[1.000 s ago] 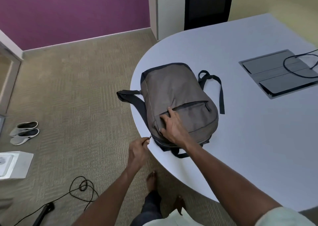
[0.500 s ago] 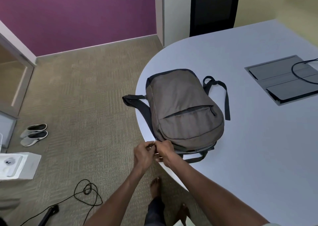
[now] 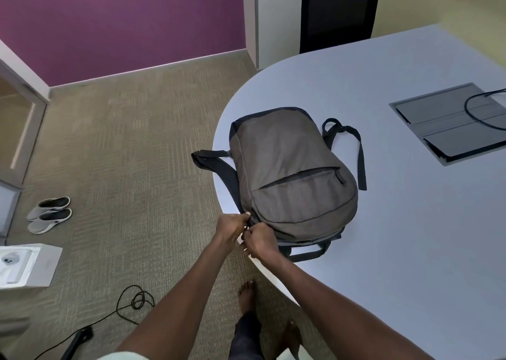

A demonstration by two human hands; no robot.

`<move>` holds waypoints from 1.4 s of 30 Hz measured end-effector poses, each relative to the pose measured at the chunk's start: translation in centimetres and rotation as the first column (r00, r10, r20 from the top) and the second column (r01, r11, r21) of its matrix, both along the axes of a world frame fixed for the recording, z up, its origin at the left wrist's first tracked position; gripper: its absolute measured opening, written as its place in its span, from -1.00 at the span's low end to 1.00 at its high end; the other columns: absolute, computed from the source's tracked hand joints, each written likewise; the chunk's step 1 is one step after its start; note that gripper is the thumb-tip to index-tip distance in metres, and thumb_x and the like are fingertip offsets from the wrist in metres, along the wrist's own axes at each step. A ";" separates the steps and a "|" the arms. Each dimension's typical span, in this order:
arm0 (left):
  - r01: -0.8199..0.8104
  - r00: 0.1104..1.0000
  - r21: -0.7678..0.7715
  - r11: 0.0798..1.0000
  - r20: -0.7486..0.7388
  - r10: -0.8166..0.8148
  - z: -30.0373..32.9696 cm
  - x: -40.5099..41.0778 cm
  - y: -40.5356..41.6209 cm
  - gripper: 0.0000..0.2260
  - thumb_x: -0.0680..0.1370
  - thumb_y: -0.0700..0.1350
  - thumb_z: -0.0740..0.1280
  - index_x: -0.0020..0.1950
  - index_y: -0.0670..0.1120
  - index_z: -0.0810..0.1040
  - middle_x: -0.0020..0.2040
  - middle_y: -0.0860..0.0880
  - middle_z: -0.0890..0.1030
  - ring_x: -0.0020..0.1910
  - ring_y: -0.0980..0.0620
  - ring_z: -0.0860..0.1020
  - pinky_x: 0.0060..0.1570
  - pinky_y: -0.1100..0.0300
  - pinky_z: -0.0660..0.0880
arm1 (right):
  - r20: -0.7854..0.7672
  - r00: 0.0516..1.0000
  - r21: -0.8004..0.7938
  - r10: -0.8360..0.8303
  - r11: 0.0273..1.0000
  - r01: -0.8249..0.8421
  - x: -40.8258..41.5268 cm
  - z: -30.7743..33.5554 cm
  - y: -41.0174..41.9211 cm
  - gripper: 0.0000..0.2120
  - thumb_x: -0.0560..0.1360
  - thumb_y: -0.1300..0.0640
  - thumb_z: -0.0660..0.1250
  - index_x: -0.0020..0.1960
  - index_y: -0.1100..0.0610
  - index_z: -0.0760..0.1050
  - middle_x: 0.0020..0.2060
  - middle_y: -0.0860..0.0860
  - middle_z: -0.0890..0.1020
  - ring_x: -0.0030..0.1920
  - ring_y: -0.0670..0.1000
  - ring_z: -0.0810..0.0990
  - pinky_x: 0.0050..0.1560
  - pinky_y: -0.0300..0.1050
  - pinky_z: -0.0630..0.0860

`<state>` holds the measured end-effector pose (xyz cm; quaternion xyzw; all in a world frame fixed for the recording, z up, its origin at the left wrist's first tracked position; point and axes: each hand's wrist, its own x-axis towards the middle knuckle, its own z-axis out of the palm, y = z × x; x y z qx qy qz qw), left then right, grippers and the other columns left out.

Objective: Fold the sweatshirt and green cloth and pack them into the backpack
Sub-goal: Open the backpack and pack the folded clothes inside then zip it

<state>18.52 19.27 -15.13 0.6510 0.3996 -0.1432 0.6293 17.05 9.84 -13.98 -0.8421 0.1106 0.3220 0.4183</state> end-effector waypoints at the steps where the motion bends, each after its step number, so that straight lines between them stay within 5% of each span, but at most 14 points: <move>1: -0.009 1.000 0.025 1.000 -0.008 0.009 -0.5 0.4 0.1 -0.82 0.50 -0.17 0.46 -0.23 -0.25 0.59 -0.33 -0.16 0.56 -0.39 -0.03 0.49 -0.51 0.33 0.30 | 0.034 0.999 -0.038 0.034 0.999 -0.032 0.0 -0.1 0.0 -0.72 0.52 0.14 0.18 -0.20 0.16 0.64 -0.36 0.04 0.70 -0.33 0.06 0.69 -0.21 0.01 0.66; 4: 0.001 0.998 0.124 0.992 -0.066 0.007 -1.4 1.2 0.2 -0.73 0.48 -0.18 0.50 -0.31 -0.29 0.54 -0.34 -0.20 0.57 -0.35 -0.03 0.47 -0.31 0.15 0.34 | 0.093 0.992 -0.107 0.087 0.991 -0.077 -0.1 -1.0 -0.2 -0.70 0.45 0.12 0.16 -0.13 0.19 0.65 -0.25 0.11 0.72 -0.23 0.13 0.70 -0.14 0.03 0.66; 9: -0.016 0.991 0.189 0.982 -0.125 0.041 -1.1 1.8 0.1 -0.55 0.46 -0.16 0.53 0.12 -0.49 0.54 0.06 -0.39 0.62 0.07 -0.25 0.63 -0.24 0.09 0.46 | 0.073 0.984 -0.115 0.164 0.981 -0.155 -0.7 -1.1 -1.9 -0.71 0.43 0.13 0.18 -0.19 0.27 0.63 -0.25 0.16 0.71 -0.21 0.19 0.70 -0.14 0.11 0.67; 14: -0.002 0.984 0.244 0.970 -0.170 0.045 -0.7 2.3 1.1 -0.53 0.47 -0.07 0.52 0.17 -0.41 0.56 0.08 -0.34 0.64 0.07 -0.25 0.63 0.02 0.04 0.56 | 0.056 0.970 -0.194 0.237 0.955 -0.222 -3.4 -1.5 -6.1 -0.78 0.48 0.21 0.24 -0.26 0.26 0.58 -0.32 0.10 0.70 -0.32 0.10 0.69 -0.17 0.03 0.67; 19: -0.037 0.988 0.295 0.955 -0.135 0.080 0.2 2.1 1.2 -0.55 0.50 -0.12 0.50 0.21 -0.43 0.52 0.16 -0.31 0.61 0.13 -0.27 0.59 0.04 0.05 0.52 | 0.025 0.958 -0.297 0.285 0.917 -0.265 -3.8 -1.6 -11.4 -0.74 0.55 0.16 0.28 -0.19 0.27 0.64 -0.27 0.08 0.72 -0.31 0.04 0.68 -0.14 -0.08 0.64; 27: -0.004 0.999 0.401 0.916 -0.031 0.018 1.3 -0.9 -1.0 -0.65 0.60 -0.04 0.35 -0.12 -0.35 0.60 -0.21 -0.24 0.61 -0.21 -0.16 0.58 -0.23 0.04 0.45 | 0.086 0.961 -0.211 0.264 0.947 -0.242 -4.1 -2.1 -12.9 -0.71 0.61 0.11 0.22 -0.08 0.25 0.63 -0.23 0.09 0.71 -0.25 0.08 0.68 -0.09 0.03 0.65; 30: -0.009 1.000 0.462 0.887 -0.009 0.014 1.7 -4.3 -3.6 -0.60 0.62 -0.03 0.32 -0.37 -0.19 0.44 -0.40 -0.08 0.46 -0.34 -0.05 0.46 -0.28 0.14 0.32 | 0.100 0.976 -0.118 0.193 0.976 -0.181 -4.6 -2.2 -12.7 -0.70 0.63 0.12 0.20 -0.07 0.27 0.63 -0.24 0.10 0.70 -0.35 0.00 0.62 -0.13 -0.03 0.65; 36: -0.008 0.994 0.035 0.999 -0.108 0.012 0.0 -7.3 -8.9 -0.83 0.55 -0.12 0.41 -0.13 -0.22 0.58 -0.31 -0.11 0.59 -0.37 -0.01 0.53 -0.31 0.20 0.47 | 0.059 0.995 -0.004 0.080 0.997 -0.080 -4.6 -1.2 -12.6 -0.73 0.61 0.15 0.21 -0.12 0.22 0.62 -0.31 0.10 0.70 -0.46 -0.03 0.57 -0.49 -0.23 0.45; 42: -0.184 0.972 -0.236 0.954 -0.191 0.140 0.2 -5.1 -10.7 -0.85 0.62 -0.17 0.34 -0.11 -0.21 0.52 -0.31 -0.11 0.54 -0.45 0.03 0.44 -0.62 0.34 0.32 | 0.134 0.980 -0.030 0.145 0.989 -0.142 -4.1 -0.7 -12.7 -0.70 0.58 0.18 0.19 -0.19 0.25 0.63 -0.33 0.08 0.68 -0.42 -0.02 0.58 -0.30 -0.04 0.61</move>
